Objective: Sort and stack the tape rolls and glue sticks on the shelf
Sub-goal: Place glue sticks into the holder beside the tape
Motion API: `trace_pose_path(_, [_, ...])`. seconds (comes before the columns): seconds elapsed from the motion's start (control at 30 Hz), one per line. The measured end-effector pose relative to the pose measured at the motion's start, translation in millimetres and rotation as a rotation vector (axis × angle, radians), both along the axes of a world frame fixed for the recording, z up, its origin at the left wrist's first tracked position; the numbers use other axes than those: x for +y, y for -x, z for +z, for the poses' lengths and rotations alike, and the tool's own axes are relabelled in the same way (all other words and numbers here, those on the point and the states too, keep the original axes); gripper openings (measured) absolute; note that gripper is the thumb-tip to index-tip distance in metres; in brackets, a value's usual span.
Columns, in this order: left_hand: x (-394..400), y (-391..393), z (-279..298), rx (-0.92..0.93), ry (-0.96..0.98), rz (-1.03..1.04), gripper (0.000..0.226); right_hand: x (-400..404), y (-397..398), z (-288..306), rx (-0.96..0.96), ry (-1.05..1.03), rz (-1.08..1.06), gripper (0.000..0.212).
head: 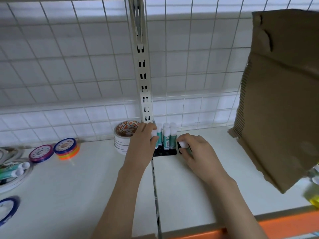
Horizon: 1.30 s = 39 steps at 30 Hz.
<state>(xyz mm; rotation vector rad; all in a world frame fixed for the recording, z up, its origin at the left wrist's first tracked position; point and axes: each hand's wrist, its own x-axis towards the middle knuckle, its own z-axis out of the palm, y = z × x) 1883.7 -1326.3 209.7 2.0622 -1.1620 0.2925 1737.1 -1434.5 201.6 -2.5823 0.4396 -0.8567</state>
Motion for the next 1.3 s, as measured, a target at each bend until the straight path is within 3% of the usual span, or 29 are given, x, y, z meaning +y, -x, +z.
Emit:
trace_pose_path(0.4, [4.3,-1.2,-7.2,-0.053,-0.044,0.049,0.027,3.4,-7.3,-0.6,-0.007,-0.053,0.037,0.015])
trace_pose_path(0.67, [3.8,8.7,-11.4,-0.365,-0.281,0.252,0.059,5.7,-16.0,3.1,-0.03,-0.067,0.054,0.022])
trace_pose_path(0.83, [10.2,8.2,-2.5,-0.417,-0.378,0.211,0.062,9.5,-22.1,13.6,-0.057,-0.051,0.063,0.023])
trace_pose_path(1.0, [24.3,11.1,13.2,-0.311,-0.375,0.057,0.067,7.7,-36.1,28.5,-0.13,0.0,0.079,0.029])
trace_pose_path(1.17, [55.1,16.3,12.6,-0.281,-0.307,0.123,0.033,8.2,-59.1,31.9,-0.207,0.093,0.051,0.026])
trace_pose_path(1.3, [78.5,9.4,-7.3,-0.172,-0.444,0.223,0.033,11.2,-72.6,24.6,-0.25,0.104,0.036,0.024])
